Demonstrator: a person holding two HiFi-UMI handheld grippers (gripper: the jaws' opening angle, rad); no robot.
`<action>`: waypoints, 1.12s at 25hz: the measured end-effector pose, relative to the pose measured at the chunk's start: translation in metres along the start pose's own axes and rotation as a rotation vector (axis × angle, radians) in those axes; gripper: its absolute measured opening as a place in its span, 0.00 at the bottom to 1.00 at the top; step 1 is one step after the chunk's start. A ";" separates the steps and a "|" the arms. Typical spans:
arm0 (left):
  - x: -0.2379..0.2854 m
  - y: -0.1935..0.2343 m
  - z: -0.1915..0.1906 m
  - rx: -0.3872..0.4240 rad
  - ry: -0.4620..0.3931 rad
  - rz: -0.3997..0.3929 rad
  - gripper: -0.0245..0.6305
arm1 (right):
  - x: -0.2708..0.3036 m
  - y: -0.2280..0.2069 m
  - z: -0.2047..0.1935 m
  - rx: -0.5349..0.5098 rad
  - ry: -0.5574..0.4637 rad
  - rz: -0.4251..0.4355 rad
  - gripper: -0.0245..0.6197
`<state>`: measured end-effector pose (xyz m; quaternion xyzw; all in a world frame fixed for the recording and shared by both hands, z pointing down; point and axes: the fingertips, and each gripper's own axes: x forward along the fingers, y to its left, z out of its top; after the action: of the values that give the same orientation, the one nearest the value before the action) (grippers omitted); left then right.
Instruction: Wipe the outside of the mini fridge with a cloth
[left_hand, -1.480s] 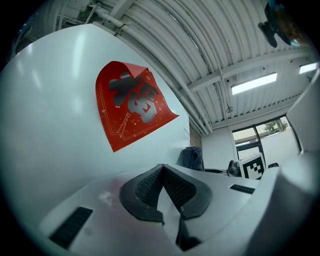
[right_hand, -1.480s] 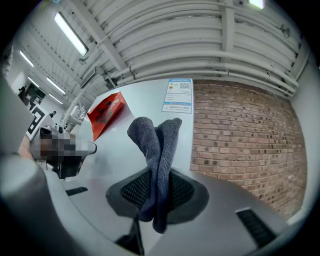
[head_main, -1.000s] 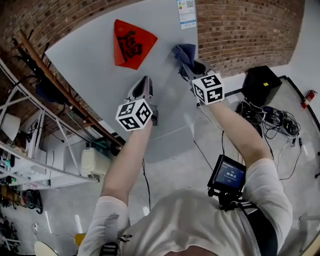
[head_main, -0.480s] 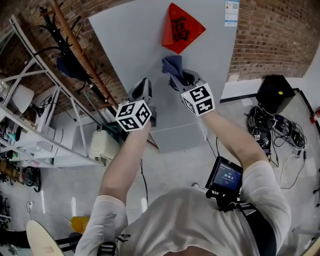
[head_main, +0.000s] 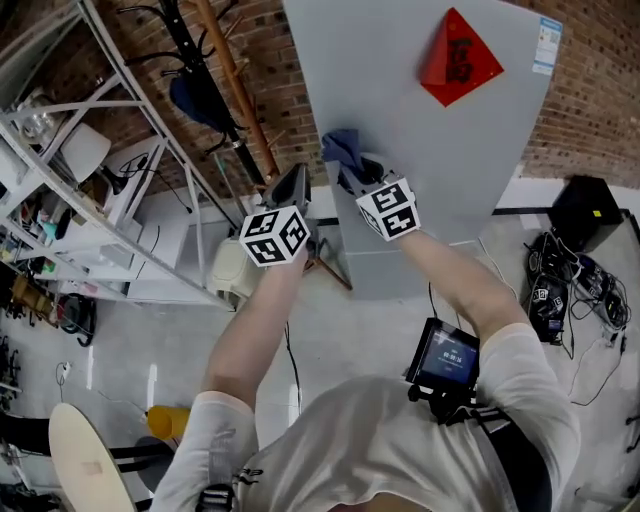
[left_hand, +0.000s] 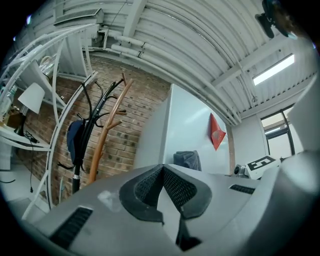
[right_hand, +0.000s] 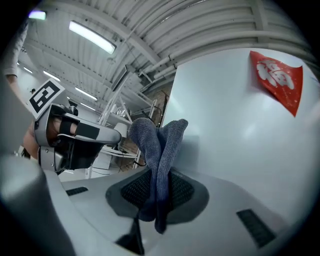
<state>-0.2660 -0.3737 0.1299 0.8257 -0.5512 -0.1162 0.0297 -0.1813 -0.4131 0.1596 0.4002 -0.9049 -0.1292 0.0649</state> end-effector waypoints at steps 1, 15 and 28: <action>-0.005 0.009 -0.001 0.001 0.005 0.007 0.04 | 0.007 0.005 -0.002 0.002 0.004 -0.003 0.15; -0.013 0.020 -0.021 -0.016 0.043 -0.042 0.04 | 0.006 -0.010 -0.016 0.001 0.041 -0.112 0.15; 0.054 -0.086 -0.054 -0.048 0.057 -0.129 0.04 | -0.085 -0.115 -0.046 -0.007 0.016 -0.153 0.15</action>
<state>-0.1566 -0.3941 0.1589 0.8614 -0.4929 -0.1077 0.0577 -0.0327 -0.4333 0.1700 0.4691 -0.8706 -0.1337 0.0635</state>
